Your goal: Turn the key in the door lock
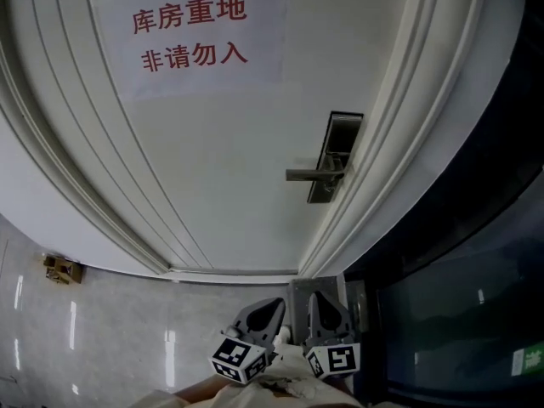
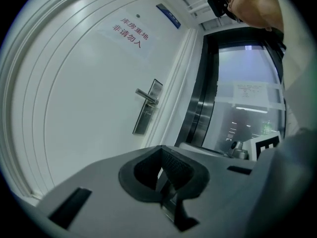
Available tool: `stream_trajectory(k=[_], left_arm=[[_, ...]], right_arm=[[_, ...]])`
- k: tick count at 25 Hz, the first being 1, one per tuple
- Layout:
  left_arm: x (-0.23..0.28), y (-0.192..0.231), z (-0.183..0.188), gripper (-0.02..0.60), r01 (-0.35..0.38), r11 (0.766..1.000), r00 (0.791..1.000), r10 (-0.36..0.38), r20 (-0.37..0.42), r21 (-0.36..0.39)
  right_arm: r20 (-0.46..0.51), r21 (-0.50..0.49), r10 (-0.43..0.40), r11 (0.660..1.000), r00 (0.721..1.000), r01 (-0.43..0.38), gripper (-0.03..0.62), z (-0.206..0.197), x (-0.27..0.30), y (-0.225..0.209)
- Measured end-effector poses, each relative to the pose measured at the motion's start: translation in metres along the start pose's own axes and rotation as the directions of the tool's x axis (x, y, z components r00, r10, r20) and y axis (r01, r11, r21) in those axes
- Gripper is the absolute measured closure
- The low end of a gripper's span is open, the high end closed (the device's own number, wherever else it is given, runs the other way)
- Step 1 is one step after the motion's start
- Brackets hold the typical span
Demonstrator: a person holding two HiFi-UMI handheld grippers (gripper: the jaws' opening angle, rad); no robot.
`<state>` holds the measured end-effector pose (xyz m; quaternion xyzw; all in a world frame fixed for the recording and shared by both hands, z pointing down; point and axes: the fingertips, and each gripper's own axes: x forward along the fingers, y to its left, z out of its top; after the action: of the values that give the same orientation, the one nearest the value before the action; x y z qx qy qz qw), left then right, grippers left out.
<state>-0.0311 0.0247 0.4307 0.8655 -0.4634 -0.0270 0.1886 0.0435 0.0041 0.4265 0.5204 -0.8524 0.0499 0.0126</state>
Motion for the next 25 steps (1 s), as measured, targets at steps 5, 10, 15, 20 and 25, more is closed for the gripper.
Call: stream_trajectory(k=[5,10,15,20,25], left_arm=[[-0.038,-0.011,-0.019,0.581,0.012,0.999,1.0,-0.013,-0.028,-0.033],[-0.053,-0.016,-0.017,0.581,-0.025,1.0,1.0,0.025,-0.009,-0.003],[-0.05,-0.031,-0.019,0.581,-0.027,1.0,1.0,0.027,-0.01,0.011],[-0.051,-0.05,-0.032,0.581,0.005,1.0,0.999,-0.005,-0.042,0.005],[-0.06,-0.047,-0.025,0.581,-0.008,1.0,1.0,0.008,-0.012,0.022]], right_arm=[[-0.022,-0.018,-0.006,1.0,1.0,0.005,0.588,-0.009,-0.024,0.029],[0.02,-0.047,0.056,0.997,0.998,-0.055,0.588,0.004,-0.036,0.041],[0.033,-0.012,0.062,0.998,0.998,-0.062,0.588,0.001,-0.044,0.035],[0.015,-0.009,0.078,0.997,0.997,-0.078,0.588,-0.007,-0.061,0.041],[0.012,-0.001,0.088,0.996,0.996,-0.088,0.588,-0.011,-0.066,0.049]])
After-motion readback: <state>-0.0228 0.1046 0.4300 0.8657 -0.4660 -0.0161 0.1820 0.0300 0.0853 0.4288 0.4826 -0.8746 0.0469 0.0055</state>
